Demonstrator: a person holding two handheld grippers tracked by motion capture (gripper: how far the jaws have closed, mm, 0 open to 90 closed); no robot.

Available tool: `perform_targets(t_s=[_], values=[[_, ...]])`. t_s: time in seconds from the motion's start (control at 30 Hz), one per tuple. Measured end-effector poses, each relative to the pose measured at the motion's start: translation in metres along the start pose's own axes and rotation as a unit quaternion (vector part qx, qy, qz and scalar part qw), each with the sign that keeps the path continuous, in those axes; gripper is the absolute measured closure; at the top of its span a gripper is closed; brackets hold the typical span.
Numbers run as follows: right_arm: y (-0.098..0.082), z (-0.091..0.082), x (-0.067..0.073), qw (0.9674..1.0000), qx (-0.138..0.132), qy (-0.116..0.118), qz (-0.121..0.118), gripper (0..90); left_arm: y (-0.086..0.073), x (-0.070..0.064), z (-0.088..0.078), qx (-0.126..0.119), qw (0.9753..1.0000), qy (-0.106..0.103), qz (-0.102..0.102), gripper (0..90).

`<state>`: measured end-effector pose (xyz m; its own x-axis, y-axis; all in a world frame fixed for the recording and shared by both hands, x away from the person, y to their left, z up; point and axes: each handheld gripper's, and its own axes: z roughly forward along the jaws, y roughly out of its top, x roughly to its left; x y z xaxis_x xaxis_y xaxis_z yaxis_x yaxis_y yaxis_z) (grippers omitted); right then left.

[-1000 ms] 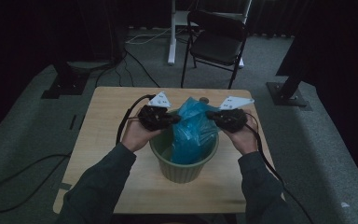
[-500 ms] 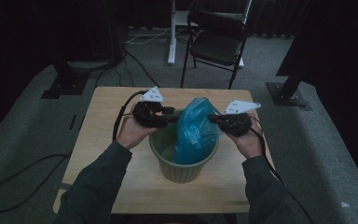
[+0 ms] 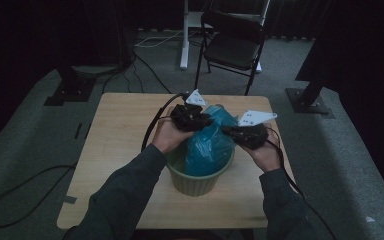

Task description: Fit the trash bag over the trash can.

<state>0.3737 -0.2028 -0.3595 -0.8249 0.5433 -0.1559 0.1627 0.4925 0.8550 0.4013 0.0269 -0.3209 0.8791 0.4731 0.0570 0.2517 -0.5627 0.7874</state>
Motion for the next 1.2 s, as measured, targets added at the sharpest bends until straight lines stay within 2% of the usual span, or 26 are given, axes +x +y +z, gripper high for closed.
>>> perform_targets(t_s=[0.03,0.1,0.17,0.2,0.3,0.37,0.5,0.63,0.7,0.77,0.83,0.9,0.93,1.0,1.1,1.2], values=[[-0.001,-0.002,0.0,1.0,-0.003,-0.001,-0.001,81.1,-0.002,-0.001,0.0,0.003,1.0,0.0,0.005,86.4],[-0.002,-0.009,-0.002,0.9999,-0.013,-0.001,-0.001,75.3,-0.007,-0.003,-0.003,0.01,0.9998,-0.002,0.015,88.6],[-0.003,-0.013,-0.003,0.9998,-0.019,-0.003,0.003,75.3,-0.007,-0.003,-0.003,0.01,0.9998,-0.002,0.015,88.8],[-0.003,-0.021,-0.006,0.9994,-0.029,-0.015,0.01,69.2,-0.014,-0.006,-0.007,0.017,0.9994,-0.004,0.028,88.9],[-0.001,-0.026,-0.01,0.9989,-0.032,-0.03,0.016,64.4,-0.022,-0.007,-0.012,0.02,0.9992,-0.006,0.034,88.9],[0.0,-0.024,-0.012,0.999,-0.028,-0.028,0.019,60.9,-0.026,-0.007,-0.015,0.02,0.9992,-0.01,0.032,88.9],[0.0,-0.014,-0.01,0.9998,-0.012,-0.003,0.017,53.3,-0.036,-0.005,-0.017,0.025,0.9991,-0.013,0.031,88.8],[0.0,-0.005,-0.007,1.0,-0.001,0.0,0.007,50.8,-0.041,-0.004,-0.018,0.031,0.9988,-0.02,0.031,88.7],[0.001,-0.002,-0.007,1.0,0.006,0.0,0.005,51.7,-0.044,-0.005,-0.019,0.034,0.9987,-0.021,0.033,88.7],[0.002,0.001,-0.007,0.9999,0.014,-0.007,0.004,57.1,-0.046,-0.006,-0.019,0.04,0.9982,-0.026,0.037,88.6],[0.003,0.005,-0.008,0.9996,0.026,-0.008,0.005,74.3,-0.046,-0.006,-0.019,0.042,0.998,-0.028,0.038,88.0],[0.002,0.006,-0.008,0.9996,0.029,0.0,0.007,86.1,-0.047,-0.007,-0.019,0.041,0.9979,-0.029,0.04,85.5],[0.002,0.006,-0.008,0.9995,0.03,-0.001,0.006,89.0,-0.047,-0.007,-0.02,0.039,0.9979,-0.03,0.041,83.9],[0.0,0.005,-0.006,0.9995,0.032,0.0,0.003,90.0,-0.047,-0.006,-0.022,0.036,0.9979,-0.034,0.041,81.8],[-0.002,0.003,-0.004,0.9995,0.03,0.003,-0.002,90.0,-0.046,-0.004,-0.028,0.024,0.9983,-0.035,0.039,71.1],[-0.003,0.001,-0.003,0.9996,0.025,0.007,-0.003,90.0,-0.042,0.002,-0.035,0.007,0.9992,-0.026,0.028,66.5]])
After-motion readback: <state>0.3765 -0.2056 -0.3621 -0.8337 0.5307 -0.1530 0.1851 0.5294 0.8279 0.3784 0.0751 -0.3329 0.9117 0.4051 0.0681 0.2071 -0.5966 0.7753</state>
